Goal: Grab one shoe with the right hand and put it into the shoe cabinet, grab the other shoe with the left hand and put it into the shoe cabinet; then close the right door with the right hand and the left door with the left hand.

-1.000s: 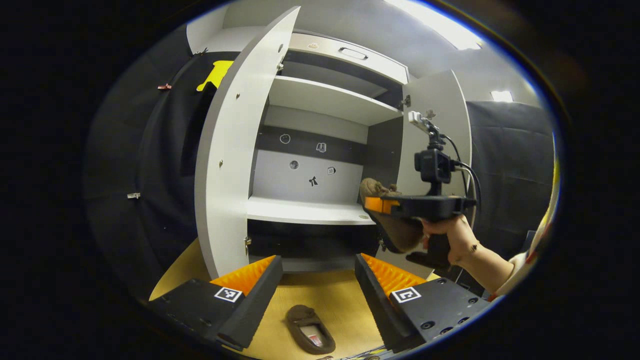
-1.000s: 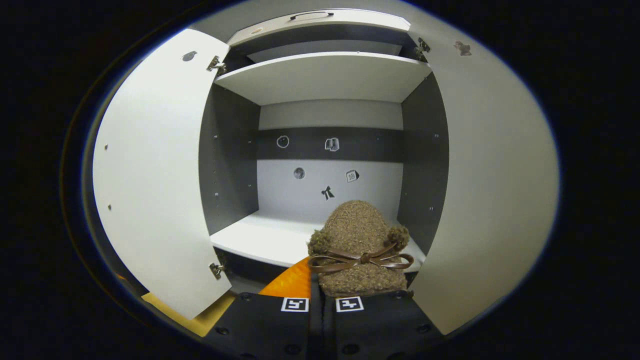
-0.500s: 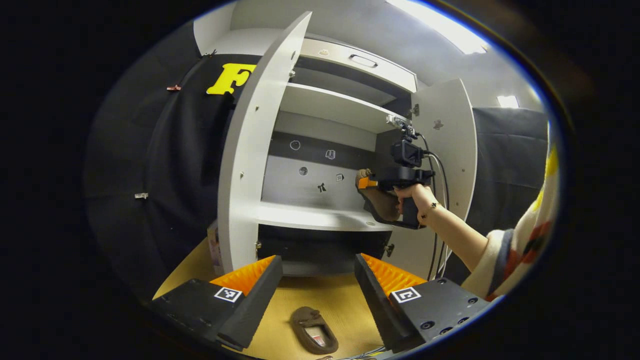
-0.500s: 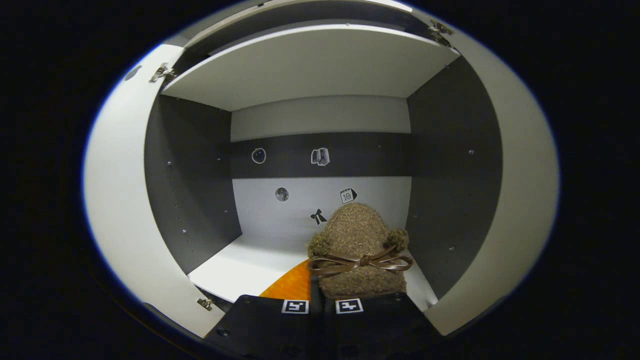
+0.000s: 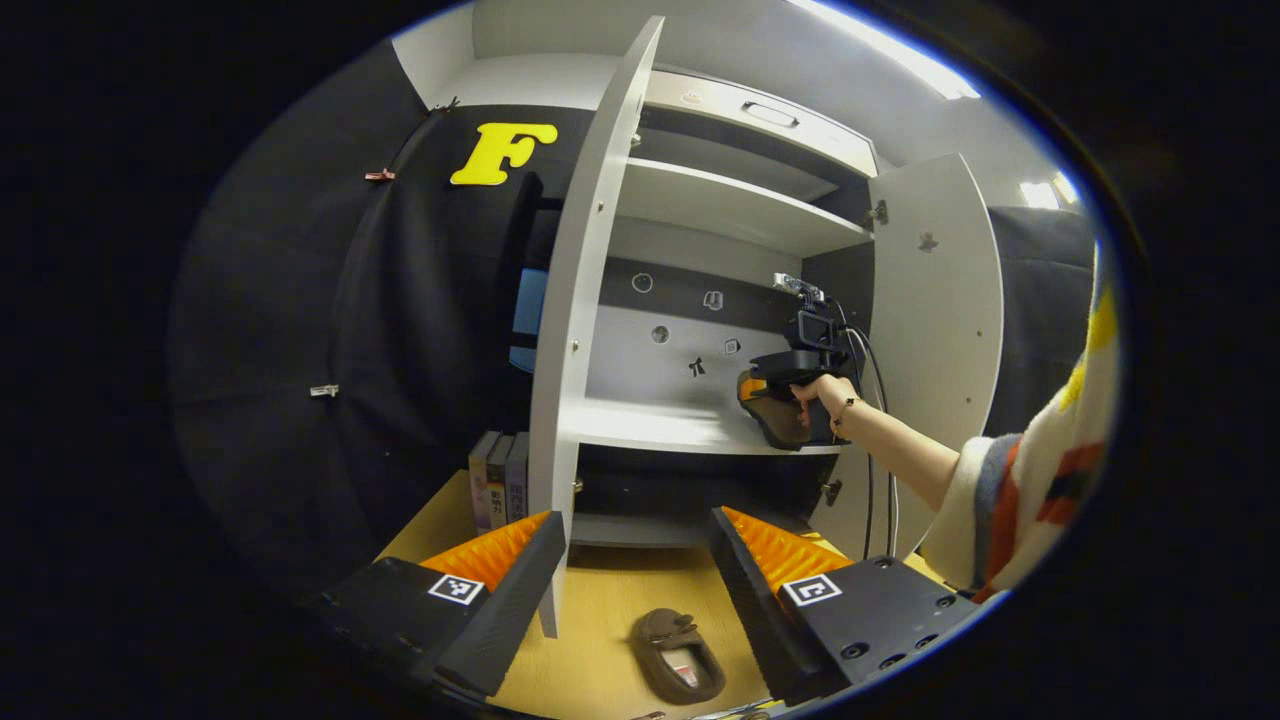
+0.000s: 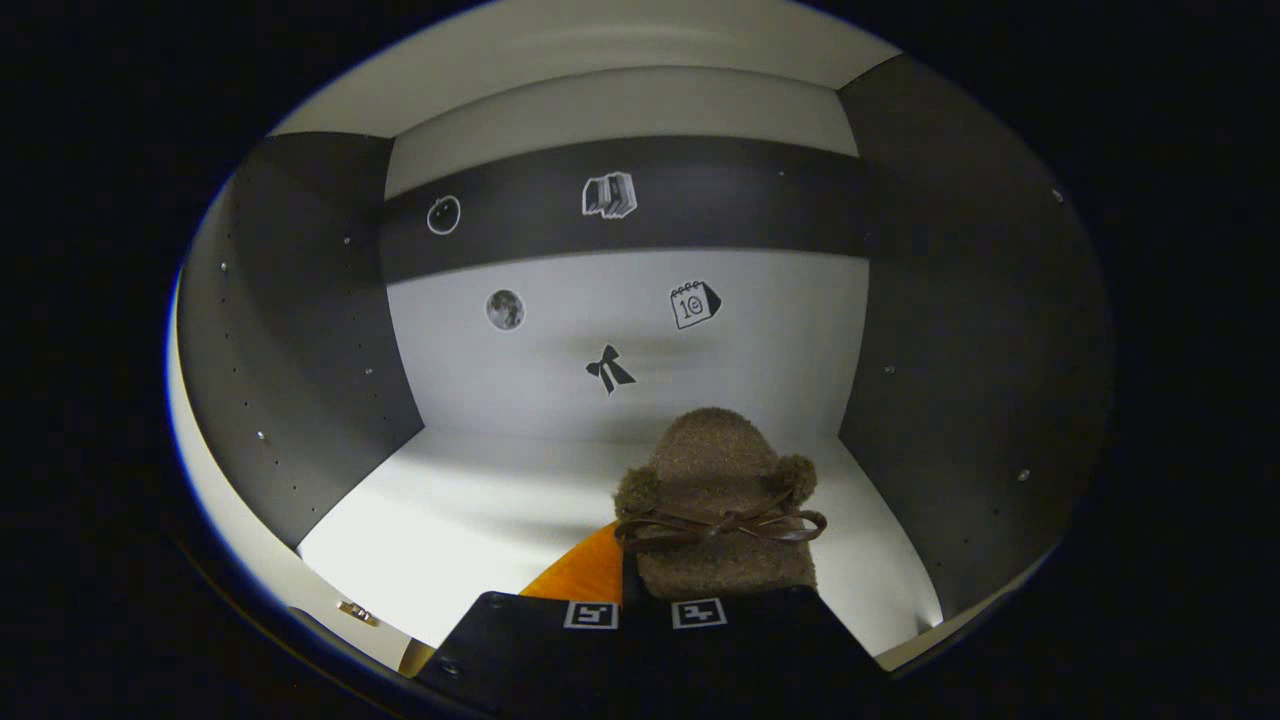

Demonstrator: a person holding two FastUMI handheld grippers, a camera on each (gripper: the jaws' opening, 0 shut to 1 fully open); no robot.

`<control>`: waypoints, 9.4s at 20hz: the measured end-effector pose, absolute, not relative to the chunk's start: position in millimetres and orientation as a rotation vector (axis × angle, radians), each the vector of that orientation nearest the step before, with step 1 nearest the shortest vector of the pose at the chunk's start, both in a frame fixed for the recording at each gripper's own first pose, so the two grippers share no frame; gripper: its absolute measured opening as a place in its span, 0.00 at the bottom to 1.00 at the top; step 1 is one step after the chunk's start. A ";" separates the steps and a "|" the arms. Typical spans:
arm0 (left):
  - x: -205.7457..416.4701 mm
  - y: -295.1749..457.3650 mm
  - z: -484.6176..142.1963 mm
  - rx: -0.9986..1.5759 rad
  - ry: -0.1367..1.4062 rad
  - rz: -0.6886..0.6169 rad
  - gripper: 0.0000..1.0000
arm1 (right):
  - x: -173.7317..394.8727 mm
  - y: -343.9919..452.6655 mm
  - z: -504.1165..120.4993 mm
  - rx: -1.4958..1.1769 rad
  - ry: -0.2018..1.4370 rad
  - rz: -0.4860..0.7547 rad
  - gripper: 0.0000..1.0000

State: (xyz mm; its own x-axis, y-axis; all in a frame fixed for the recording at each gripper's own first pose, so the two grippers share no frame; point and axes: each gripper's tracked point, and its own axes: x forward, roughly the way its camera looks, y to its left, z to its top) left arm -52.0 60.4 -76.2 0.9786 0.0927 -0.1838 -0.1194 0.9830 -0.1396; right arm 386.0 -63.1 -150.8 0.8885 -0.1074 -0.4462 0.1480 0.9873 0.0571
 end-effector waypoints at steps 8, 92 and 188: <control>-40.5 72.2 -84.5 -0.181 0.201 0.125 0.93 | 404.4 -59.9 -179.8 0.224 0.535 -0.129 0.08; 39.3 12.7 -358.2 -0.044 0.502 0.028 0.06 | 28.2 -39.0 -210.7 0.079 0.410 0.011 0.98; -66.2 44.3 28.0 -0.102 0.084 -0.042 0.95 | -14.3 -252.6 29.6 0.046 0.052 -0.205 0.98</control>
State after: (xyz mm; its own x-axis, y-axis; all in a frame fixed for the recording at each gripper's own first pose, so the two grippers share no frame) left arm -66.2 44.3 28.0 0.9956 -0.0458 -0.0817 0.0372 0.9940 -0.1032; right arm -14.3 -252.6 29.6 0.9778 -0.2021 -0.0563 0.2044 0.9781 0.0401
